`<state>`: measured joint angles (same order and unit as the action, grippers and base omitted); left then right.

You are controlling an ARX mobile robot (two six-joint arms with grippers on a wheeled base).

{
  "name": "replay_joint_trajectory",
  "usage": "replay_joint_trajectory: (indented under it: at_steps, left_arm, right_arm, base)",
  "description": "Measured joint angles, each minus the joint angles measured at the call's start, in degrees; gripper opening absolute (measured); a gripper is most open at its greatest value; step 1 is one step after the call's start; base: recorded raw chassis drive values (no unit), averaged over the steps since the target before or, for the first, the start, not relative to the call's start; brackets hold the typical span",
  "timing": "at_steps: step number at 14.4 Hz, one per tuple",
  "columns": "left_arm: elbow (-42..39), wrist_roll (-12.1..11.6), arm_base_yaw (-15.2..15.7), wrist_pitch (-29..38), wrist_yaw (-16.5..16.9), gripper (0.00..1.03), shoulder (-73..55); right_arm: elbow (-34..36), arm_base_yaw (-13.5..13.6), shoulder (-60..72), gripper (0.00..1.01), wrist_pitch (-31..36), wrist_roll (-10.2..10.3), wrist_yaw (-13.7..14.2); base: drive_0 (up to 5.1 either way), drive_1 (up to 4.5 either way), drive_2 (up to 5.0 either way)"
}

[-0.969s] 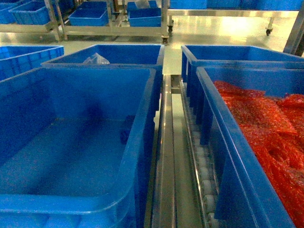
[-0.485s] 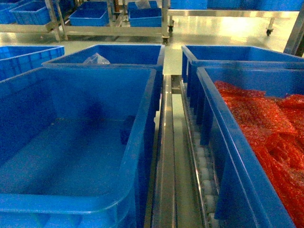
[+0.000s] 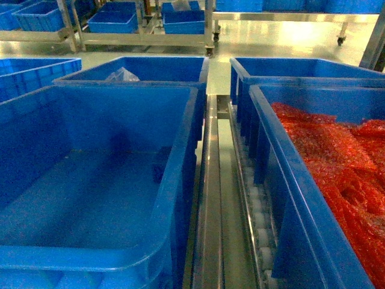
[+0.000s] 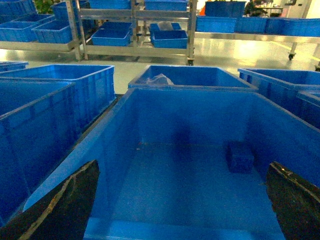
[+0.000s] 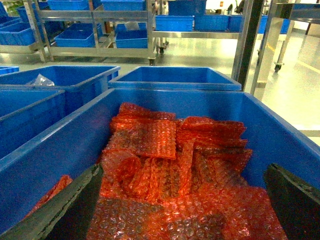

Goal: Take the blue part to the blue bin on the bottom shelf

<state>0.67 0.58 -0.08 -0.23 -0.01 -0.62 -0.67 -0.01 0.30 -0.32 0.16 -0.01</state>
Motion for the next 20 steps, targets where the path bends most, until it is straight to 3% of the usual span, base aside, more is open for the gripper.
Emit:
replay_joint_trajectory:
  at_steps: [20]
  left_arm:
    - [0.0,0.0,0.0,0.0,0.0,0.98,0.0]
  right_arm:
    - [0.0,0.0,0.0,0.98,0.02,0.0,0.0]
  base:
    - [0.0,0.0,0.0]
